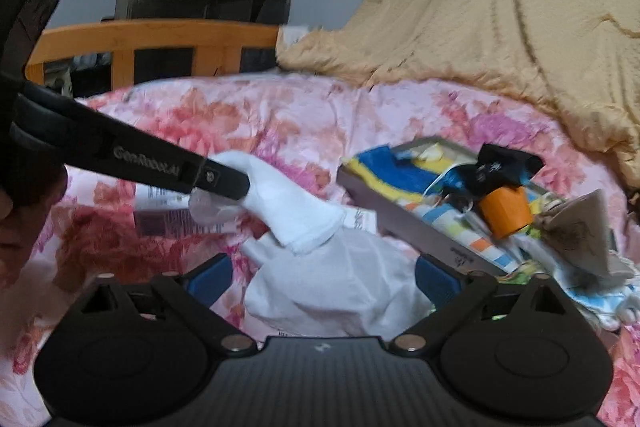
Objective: Organize soft objects
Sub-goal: 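Close the right tool on the grey cloth while the left tool holds the white cloth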
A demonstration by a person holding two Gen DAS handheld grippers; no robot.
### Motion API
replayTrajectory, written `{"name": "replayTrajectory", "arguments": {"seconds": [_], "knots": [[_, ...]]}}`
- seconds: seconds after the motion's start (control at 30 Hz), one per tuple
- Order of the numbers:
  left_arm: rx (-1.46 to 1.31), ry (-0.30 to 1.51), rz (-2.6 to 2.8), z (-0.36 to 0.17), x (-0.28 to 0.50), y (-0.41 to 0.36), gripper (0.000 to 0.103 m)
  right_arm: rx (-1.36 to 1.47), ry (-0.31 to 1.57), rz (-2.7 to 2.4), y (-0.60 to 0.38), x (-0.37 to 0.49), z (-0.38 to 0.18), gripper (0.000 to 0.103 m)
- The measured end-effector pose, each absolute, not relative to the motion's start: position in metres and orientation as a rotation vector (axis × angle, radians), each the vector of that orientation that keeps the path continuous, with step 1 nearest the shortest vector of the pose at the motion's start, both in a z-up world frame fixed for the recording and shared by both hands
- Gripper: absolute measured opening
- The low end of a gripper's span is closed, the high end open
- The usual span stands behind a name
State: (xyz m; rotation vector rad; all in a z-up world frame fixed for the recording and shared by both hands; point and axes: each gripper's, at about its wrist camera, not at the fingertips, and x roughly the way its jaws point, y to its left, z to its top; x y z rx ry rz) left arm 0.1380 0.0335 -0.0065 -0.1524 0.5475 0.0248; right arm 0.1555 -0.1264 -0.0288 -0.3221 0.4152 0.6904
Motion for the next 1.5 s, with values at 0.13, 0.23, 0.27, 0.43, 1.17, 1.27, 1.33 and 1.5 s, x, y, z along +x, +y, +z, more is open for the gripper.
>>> {"name": "replayTrajectory", "arguments": {"seconds": [0.13, 0.23, 0.27, 0.43, 1.17, 1.27, 1.33, 1.5], "knots": [[-0.181, 0.554, 0.035, -0.014, 0.139, 0.040, 0.008, -0.334, 0.458, 0.697, -0.122, 0.161, -0.036, 0.088], [-0.198, 0.553, 0.035, -0.017, 0.139, 0.043, 0.008, -0.313, 0.477, 0.699, -0.123, 0.163, -0.039, 0.085], [-0.202, 0.551, 0.035, -0.018, 0.139, 0.044, 0.008, -0.303, 0.485, 0.702, -0.123, 0.164, -0.039, 0.084], [-0.202, 0.546, 0.027, -0.017, 0.138, 0.041, 0.008, -0.283, 0.505, 0.708, -0.126, 0.162, -0.039, 0.079], [-0.182, 0.525, -0.064, -0.012, 0.128, 0.032, 0.008, -0.248, 0.585, 0.765, -0.136, 0.145, -0.009, 0.015], [-0.194, 0.536, -0.041, -0.012, 0.130, 0.034, 0.008, -0.138, 0.594, 0.741, -0.152, 0.154, 0.002, 0.015], [-0.209, 0.538, -0.023, -0.011, 0.131, 0.036, 0.008, -0.079, 0.590, 0.724, -0.161, 0.162, 0.005, 0.015], [-0.204, 0.545, 0.003, -0.012, 0.137, 0.037, 0.008, -0.028, 0.624, 0.642, -0.171, 0.175, -0.001, 0.015]]}}
